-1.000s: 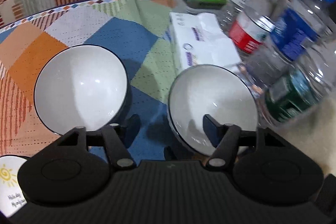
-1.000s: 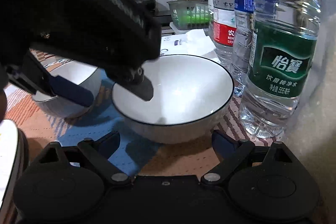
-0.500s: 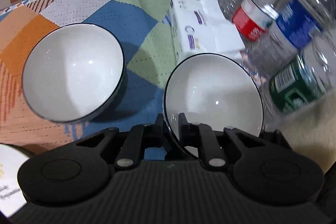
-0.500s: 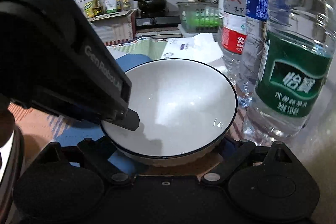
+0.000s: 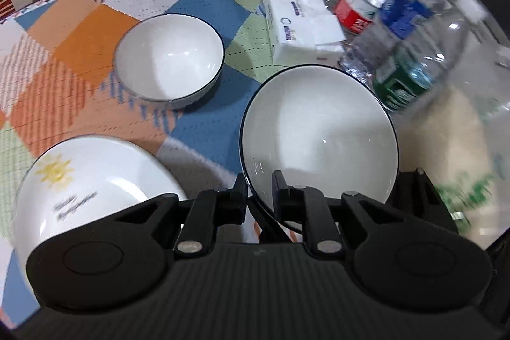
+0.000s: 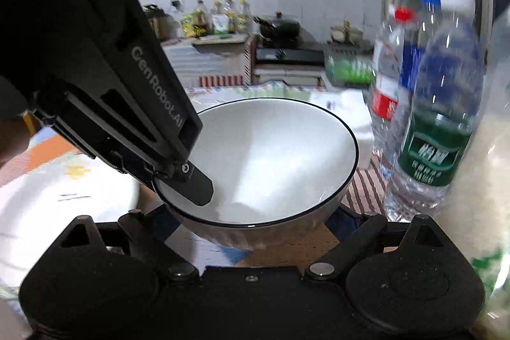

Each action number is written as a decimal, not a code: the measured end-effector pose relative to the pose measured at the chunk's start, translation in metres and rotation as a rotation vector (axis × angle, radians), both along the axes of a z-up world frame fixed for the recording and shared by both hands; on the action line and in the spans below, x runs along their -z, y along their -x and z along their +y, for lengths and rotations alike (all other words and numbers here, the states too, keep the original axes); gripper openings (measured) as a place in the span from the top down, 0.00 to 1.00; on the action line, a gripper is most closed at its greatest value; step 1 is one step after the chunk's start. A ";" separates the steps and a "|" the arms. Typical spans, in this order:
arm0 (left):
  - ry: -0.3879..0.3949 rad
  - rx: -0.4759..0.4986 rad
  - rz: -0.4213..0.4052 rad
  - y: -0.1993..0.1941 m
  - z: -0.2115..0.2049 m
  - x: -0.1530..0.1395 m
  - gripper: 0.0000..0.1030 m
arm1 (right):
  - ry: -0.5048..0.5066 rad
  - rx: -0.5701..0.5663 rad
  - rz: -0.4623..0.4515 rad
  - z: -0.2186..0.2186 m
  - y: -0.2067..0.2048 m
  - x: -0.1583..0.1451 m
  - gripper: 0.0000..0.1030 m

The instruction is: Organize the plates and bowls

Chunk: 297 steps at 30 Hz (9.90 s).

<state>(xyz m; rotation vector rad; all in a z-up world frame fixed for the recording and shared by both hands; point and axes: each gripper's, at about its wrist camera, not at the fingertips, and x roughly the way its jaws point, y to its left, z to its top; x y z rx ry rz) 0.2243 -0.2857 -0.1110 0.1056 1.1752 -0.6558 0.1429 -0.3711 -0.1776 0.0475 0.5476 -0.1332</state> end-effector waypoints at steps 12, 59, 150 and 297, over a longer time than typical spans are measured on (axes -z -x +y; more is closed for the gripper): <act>-0.026 0.059 -0.027 0.081 0.073 -0.076 0.87 | 0.074 -0.134 -0.044 0.064 0.076 -0.068 0.06; -0.172 -0.013 0.245 0.123 0.168 0.021 0.87 | -0.075 -0.343 0.299 0.149 0.122 -0.009 0.07; 0.048 -0.226 -0.210 -0.121 0.090 0.026 0.62 | -0.445 0.020 0.385 -0.059 -0.195 0.010 0.52; 0.022 -0.036 0.053 0.119 0.218 0.046 0.39 | -0.003 -0.680 0.236 0.130 0.102 0.046 0.07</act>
